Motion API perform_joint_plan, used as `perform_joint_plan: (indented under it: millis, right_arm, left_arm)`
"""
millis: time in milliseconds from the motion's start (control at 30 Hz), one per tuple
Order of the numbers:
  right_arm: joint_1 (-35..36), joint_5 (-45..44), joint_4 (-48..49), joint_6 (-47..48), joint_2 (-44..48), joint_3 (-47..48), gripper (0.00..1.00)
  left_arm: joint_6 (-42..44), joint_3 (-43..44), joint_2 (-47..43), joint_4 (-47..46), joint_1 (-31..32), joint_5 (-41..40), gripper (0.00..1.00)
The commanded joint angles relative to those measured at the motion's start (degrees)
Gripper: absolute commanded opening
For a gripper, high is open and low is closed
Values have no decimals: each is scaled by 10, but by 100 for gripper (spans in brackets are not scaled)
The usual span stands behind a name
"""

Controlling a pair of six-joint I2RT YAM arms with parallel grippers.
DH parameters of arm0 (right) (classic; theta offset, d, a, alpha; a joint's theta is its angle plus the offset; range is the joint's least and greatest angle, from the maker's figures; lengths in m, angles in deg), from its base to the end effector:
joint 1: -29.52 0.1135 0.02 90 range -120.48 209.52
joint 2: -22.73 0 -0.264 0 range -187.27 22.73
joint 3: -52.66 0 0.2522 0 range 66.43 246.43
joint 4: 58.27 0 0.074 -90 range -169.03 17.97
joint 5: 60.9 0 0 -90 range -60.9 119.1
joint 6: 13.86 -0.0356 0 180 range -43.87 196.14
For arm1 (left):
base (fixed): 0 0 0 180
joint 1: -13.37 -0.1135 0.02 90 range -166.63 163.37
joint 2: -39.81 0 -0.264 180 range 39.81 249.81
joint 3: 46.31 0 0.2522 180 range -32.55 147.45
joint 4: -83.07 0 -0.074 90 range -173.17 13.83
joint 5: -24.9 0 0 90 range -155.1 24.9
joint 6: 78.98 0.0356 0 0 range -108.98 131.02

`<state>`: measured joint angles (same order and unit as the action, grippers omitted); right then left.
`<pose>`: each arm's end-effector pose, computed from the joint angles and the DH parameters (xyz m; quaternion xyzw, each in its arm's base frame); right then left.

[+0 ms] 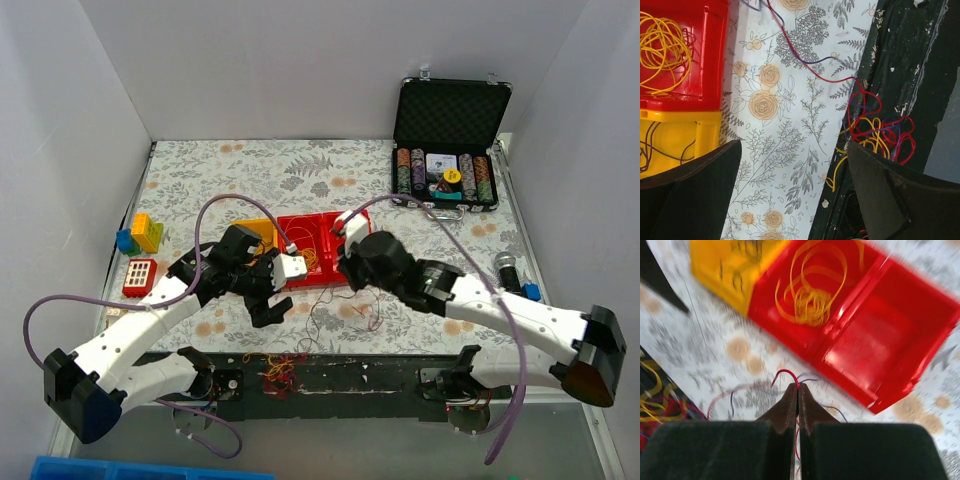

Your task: Untangle the cables

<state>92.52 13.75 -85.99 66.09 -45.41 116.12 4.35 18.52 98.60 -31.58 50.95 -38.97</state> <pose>0.1285 0.2314 0.2799 -0.3296 0.8061 0.1901 0.4533 0.1395 -0.1271 0.2747 0.3080 0.8895 -0.2990 0.1567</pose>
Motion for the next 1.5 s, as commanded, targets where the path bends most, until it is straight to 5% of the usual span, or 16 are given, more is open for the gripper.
perform_joint_plan:
  millis: [0,500,700,967,1100,1233,1467]
  right_arm:
    - [-47,36,-5,20,69,87,1]
    - [-54,76,-51,1,93,236,1]
    - [-55,18,-88,33,76,343,1]
    - [-54,-11,-115,70,49,437,1]
    - [-55,-33,-121,79,40,456,1]
    - [-55,-72,-121,99,33,468,1]
    - [-56,-128,-93,138,1,445,1]
  left_arm:
    - [18,14,-1,20,-4,30,86]
    - [-116,9,38,-212,28,8,86]
    - [-107,-8,62,-155,56,99,93]
    - [-116,-98,75,-236,122,10,89]
    - [-104,-106,112,-282,146,-41,79]
    - [-55,-99,99,-264,146,-71,76]
    - [-18,-88,44,-199,146,-64,84]
